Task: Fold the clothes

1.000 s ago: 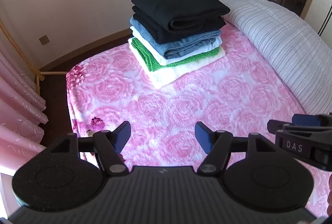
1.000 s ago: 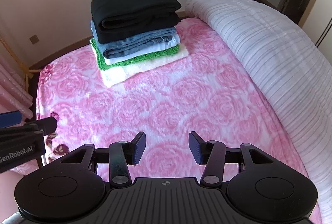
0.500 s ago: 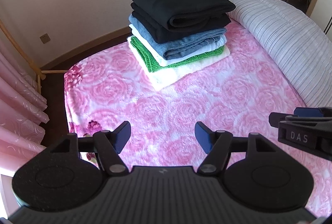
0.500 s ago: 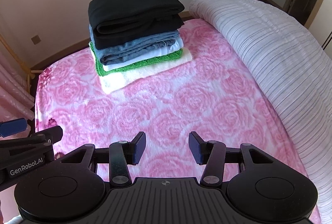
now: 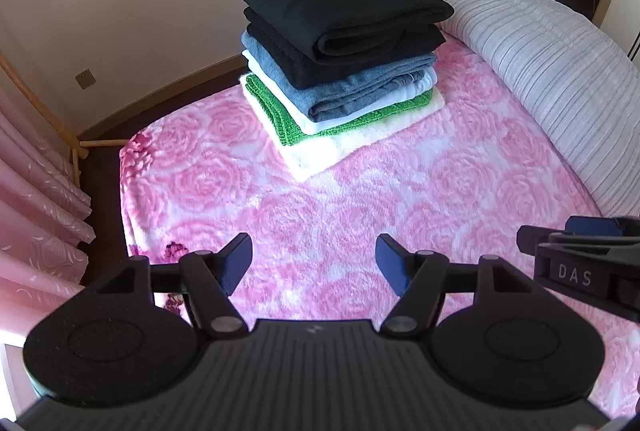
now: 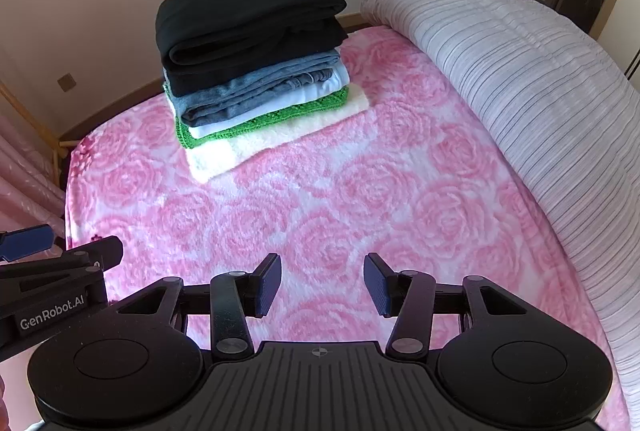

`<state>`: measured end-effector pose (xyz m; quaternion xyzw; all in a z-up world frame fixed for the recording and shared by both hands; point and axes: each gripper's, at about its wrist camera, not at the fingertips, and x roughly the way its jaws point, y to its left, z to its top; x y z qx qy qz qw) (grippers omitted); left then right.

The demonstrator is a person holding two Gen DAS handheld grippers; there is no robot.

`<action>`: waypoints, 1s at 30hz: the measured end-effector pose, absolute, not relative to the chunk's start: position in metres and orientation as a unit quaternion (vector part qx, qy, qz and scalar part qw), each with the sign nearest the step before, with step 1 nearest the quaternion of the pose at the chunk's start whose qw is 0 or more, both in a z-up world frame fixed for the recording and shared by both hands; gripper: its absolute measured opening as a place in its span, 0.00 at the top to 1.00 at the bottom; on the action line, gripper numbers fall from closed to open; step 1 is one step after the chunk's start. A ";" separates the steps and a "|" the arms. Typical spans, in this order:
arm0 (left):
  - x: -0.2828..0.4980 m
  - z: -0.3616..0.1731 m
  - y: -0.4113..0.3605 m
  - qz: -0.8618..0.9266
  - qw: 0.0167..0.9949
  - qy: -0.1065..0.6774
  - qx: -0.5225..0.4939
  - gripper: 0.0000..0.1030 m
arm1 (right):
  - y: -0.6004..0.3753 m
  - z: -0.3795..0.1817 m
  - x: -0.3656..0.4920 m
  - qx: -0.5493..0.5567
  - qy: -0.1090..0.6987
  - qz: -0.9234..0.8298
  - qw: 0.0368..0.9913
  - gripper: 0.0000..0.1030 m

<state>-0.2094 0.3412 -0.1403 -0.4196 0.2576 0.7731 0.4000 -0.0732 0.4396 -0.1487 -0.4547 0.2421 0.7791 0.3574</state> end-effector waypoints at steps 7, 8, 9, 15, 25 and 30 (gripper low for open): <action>-0.211 -0.139 0.351 0.775 0.405 0.258 -0.411 0.37 | 0.444 -0.149 -0.078 -0.452 0.242 0.780 0.358 0.52; -0.212 -0.139 0.352 0.775 0.405 0.256 -0.411 0.37 | 0.445 -0.149 -0.079 -0.452 0.242 0.781 0.358 0.52; -0.213 -0.139 0.353 0.776 0.404 0.255 -0.412 0.37 | 0.446 -0.149 -0.080 -0.451 0.242 0.781 0.358 0.52; -0.219 -0.137 0.359 0.779 0.403 0.247 -0.412 0.37 | 0.451 -0.149 -0.088 -0.450 0.238 0.784 0.356 0.52; -0.227 -0.138 0.368 0.783 0.401 0.244 -0.409 0.37 | 0.461 -0.149 -0.101 -0.446 0.237 0.787 0.354 0.52; -0.232 -0.139 0.372 0.784 0.399 0.242 -0.409 0.37 | 0.465 -0.150 -0.106 -0.446 0.237 0.789 0.351 0.52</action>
